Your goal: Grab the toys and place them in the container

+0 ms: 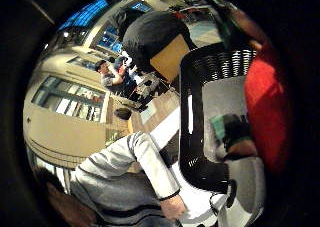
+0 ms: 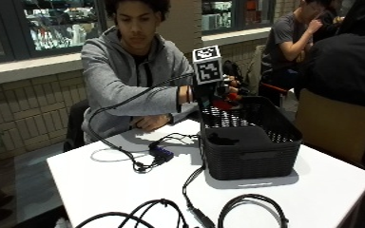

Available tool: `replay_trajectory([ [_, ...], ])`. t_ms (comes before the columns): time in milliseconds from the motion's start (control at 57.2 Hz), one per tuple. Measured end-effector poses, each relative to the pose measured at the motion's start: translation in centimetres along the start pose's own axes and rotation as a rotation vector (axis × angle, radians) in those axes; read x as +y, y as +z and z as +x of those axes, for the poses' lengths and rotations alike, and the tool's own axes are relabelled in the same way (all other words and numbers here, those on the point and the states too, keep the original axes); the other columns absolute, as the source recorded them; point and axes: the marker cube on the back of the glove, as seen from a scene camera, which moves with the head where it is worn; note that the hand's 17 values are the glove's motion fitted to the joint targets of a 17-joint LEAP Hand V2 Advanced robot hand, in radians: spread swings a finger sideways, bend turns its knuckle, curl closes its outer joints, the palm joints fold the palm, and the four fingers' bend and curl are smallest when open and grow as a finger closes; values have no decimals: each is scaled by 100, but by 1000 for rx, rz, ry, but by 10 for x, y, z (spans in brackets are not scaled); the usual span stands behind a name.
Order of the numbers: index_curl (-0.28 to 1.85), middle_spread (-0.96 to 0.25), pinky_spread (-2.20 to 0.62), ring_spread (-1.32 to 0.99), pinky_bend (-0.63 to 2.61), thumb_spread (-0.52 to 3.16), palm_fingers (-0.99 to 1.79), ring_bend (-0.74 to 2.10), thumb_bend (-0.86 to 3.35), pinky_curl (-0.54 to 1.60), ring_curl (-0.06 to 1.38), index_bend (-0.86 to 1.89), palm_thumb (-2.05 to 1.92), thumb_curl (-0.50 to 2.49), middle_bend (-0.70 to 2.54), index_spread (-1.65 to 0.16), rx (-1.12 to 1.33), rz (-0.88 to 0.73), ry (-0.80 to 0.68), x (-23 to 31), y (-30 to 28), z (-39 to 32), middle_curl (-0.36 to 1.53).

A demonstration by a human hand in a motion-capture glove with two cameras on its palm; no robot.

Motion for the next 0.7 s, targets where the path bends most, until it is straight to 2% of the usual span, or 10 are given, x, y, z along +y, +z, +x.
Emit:
replay_trajectory([
  [17, 101, -32, -28, -29, 118, 113, -7, 83, 14, 53, 58, 37, 59, 94, 35, -23, -7, 1, 4, 1, 0, 0, 94],
  [35, 99, -28, -24, -24, 122, 114, -28, 74, 8, 57, 59, 35, 50, 90, 29, -24, -14, 2, 7, 2, -1, 1, 92],
  [87, 90, -20, -16, -18, 125, 115, -36, 54, 0, 54, 52, 22, 39, 83, 19, -27, -23, 5, 16, 5, -4, 4, 85],
  [192, 74, -8, -5, -10, 122, 118, -27, 34, -3, 49, 41, 10, 32, 73, 11, -30, 7, 32, 27, 19, -12, 13, 74],
  [385, 63, 1, 3, -3, 109, 121, -14, 22, -2, 43, 36, 17, 29, 60, 13, -32, 71, 69, 99, 88, -29, 54, 60],
  [507, 60, 3, 5, -2, 99, 122, -7, 17, -2, 39, 34, 21, 29, 54, 15, -33, 148, 55, 210, 170, -33, 92, 55],
  [699, 59, 3, 6, -1, 86, 124, -3, 15, -1, 34, 30, 27, 29, 48, 20, -33, 173, 83, 504, 281, -28, 129, 52],
])
